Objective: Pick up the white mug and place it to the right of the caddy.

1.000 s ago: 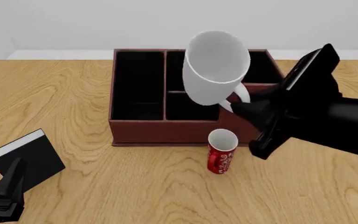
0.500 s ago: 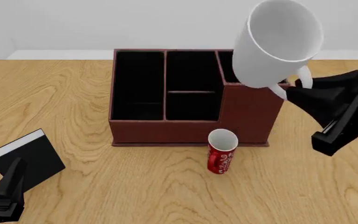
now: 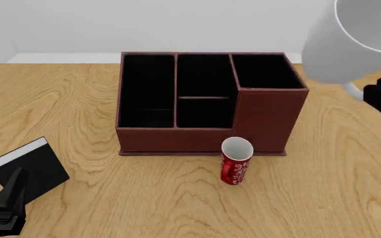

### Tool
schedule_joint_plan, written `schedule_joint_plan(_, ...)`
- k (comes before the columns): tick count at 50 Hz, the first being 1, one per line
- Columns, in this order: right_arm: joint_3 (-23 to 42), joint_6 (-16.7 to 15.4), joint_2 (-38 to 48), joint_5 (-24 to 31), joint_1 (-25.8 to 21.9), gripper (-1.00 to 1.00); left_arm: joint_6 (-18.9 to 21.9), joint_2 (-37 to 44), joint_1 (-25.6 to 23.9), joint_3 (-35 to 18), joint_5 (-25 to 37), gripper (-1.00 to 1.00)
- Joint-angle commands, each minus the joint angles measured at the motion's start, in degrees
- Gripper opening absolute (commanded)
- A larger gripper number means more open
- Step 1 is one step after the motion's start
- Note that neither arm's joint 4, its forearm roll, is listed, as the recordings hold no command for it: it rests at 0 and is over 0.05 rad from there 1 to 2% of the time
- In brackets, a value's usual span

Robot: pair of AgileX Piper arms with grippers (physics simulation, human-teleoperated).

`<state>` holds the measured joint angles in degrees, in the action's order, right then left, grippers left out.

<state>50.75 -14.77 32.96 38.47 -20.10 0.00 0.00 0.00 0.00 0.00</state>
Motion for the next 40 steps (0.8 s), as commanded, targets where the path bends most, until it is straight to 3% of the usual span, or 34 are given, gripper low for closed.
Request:
schedule_joint_plan(1, 0.46, 1.21, -2.94, 2.39, 6.13, -1.00, 0.00, 0.00, 0.00, 0.00, 0.00, 1.00)
schedule_joint_plan(10, 0.33, 1.90, -4.42, 3.43, 12.98, -1.00, 0.00, 0.00, 0.00, 0.00, 0.00, 1.00)
schedule_joint_plan(28, 1.65, 1.71, -1.36, 2.49, 21.80, -1.00, 0.00, 0.00, 0.00, 0.00, 0.00, 1.00)
schedule_joint_plan(40, 0.35, 3.50, 4.46, -1.92, 23.93, -1.00, 0.00, 0.00, 0.00, 0.00, 0.00, 1.00)
